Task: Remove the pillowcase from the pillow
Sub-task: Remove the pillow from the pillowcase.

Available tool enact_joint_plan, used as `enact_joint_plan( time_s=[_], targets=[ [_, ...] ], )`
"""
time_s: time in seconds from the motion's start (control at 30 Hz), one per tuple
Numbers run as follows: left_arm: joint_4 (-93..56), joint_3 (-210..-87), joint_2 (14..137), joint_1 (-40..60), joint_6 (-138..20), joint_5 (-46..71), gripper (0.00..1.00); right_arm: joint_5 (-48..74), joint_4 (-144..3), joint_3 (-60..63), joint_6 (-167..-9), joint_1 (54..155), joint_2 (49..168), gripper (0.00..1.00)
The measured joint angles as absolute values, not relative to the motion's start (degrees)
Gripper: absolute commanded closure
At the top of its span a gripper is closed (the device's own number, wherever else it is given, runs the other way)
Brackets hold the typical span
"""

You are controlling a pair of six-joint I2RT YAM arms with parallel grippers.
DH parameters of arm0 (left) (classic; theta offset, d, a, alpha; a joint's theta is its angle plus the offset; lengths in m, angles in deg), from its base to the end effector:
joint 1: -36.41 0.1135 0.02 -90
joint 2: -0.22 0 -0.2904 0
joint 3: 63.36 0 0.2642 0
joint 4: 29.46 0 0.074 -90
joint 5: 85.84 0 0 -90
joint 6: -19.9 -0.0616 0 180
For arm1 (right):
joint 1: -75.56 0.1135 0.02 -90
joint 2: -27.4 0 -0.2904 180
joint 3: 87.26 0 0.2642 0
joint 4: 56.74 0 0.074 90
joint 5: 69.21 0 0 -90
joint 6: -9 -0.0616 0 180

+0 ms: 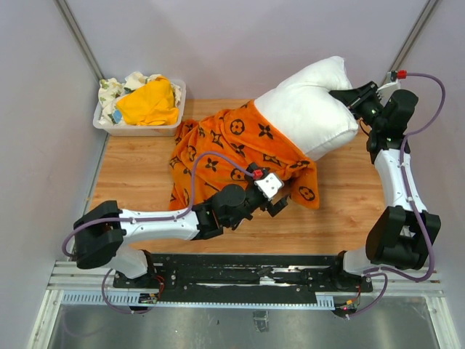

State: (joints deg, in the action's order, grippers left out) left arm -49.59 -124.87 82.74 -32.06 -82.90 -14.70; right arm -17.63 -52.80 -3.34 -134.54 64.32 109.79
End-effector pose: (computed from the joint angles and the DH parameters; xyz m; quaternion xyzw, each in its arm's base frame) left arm 0.1510 -0.3286 0.3047 0.3705 0.6083 -0.2200 0.6666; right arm 0.3678 -0.0341 0.4201 0.1346 0.6667 0.4585 0.5719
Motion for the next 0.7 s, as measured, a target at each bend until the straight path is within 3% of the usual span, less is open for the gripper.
enact_joint_plan(
  time_s=[0.17,0.23,0.37,0.5,0.7],
  targets=[
    [-55.7,-124.4,87.3,-32.3,-85.4,-20.2,0.02,-17.6,-52.8,-3.4,-134.6,64.3,109.7,0.99],
    [-58.1,-124.4,89.7,-32.4,-86.7,-22.3,0.07,-17.7,-52.8,-3.4,-134.6,64.3,109.7,0.99],
    [-62.7,-124.5,94.3,-32.4,-89.5,-25.6,0.33,-17.8,-52.6,-3.5,-134.6,64.3,109.7,0.99],
    [-65.5,-124.4,96.5,-32.4,-91.2,-28.4,0.72,-18.0,-52.6,-3.6,-134.6,64.3,109.7,0.99],
    [-68.9,-119.9,95.0,-32.4,-89.9,-30.8,0.99,-18.6,-52.5,-3.4,-135.5,64.2,109.6,0.99]
  ],
)
